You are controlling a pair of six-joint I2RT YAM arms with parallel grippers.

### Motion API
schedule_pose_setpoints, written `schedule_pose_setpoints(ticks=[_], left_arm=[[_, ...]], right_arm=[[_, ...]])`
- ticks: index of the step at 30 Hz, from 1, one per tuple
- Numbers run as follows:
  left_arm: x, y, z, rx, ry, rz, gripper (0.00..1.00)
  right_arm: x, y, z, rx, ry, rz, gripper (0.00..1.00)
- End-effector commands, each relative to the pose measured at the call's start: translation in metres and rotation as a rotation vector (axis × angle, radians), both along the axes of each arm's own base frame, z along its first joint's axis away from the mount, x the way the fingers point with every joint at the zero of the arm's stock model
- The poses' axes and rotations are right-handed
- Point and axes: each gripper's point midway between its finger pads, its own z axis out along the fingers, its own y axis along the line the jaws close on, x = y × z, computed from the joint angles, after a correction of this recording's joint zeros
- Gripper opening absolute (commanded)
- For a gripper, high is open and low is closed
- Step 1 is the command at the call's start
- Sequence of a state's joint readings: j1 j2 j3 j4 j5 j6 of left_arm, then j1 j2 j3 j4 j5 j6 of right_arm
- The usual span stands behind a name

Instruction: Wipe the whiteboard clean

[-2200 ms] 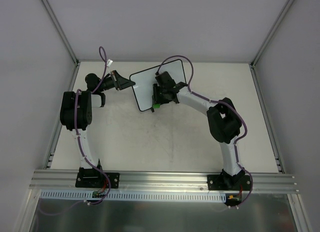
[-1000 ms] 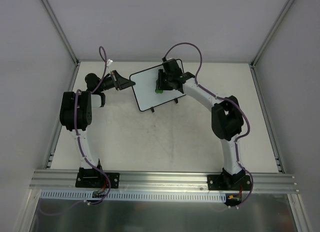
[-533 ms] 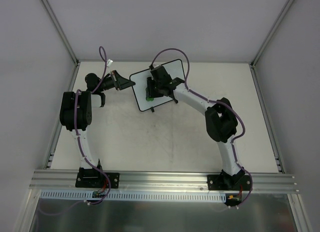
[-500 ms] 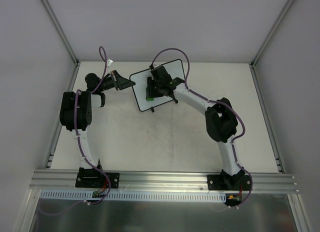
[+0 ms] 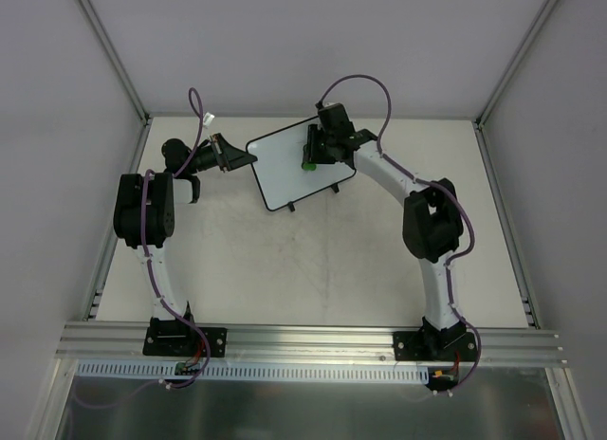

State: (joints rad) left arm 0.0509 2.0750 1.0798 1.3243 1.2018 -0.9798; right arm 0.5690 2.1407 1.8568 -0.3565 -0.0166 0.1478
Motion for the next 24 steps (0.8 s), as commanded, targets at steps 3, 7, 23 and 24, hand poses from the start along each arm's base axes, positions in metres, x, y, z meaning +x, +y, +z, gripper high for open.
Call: schedule_pose_setpoints(ticks=[3, 7, 23, 24], left_arm=[[-0.03, -0.009, 0.047, 0.052, -0.386, -0.104, 0.0], [-0.03, -0.009, 0.047, 0.052, -0.383, -0.104, 0.0], [-0.031, -0.01, 0.047, 0.051, -0.383, -0.106, 0.0], [-0.03, -0.009, 0.047, 0.052, -0.383, -0.104, 0.0]], right_arm=[[0.041, -0.03, 0.028, -0.024, -0.123, -0.074, 0.0], [0.047, -0.036, 0.036, -0.047, -0.156, -0.078, 0.0], [0.025, 0.022, 0.033, -0.043, -0.161, 0.092, 0.0], [0.021, 0.027, 0.031, -0.043, -0.159, 0.103, 0.0]])
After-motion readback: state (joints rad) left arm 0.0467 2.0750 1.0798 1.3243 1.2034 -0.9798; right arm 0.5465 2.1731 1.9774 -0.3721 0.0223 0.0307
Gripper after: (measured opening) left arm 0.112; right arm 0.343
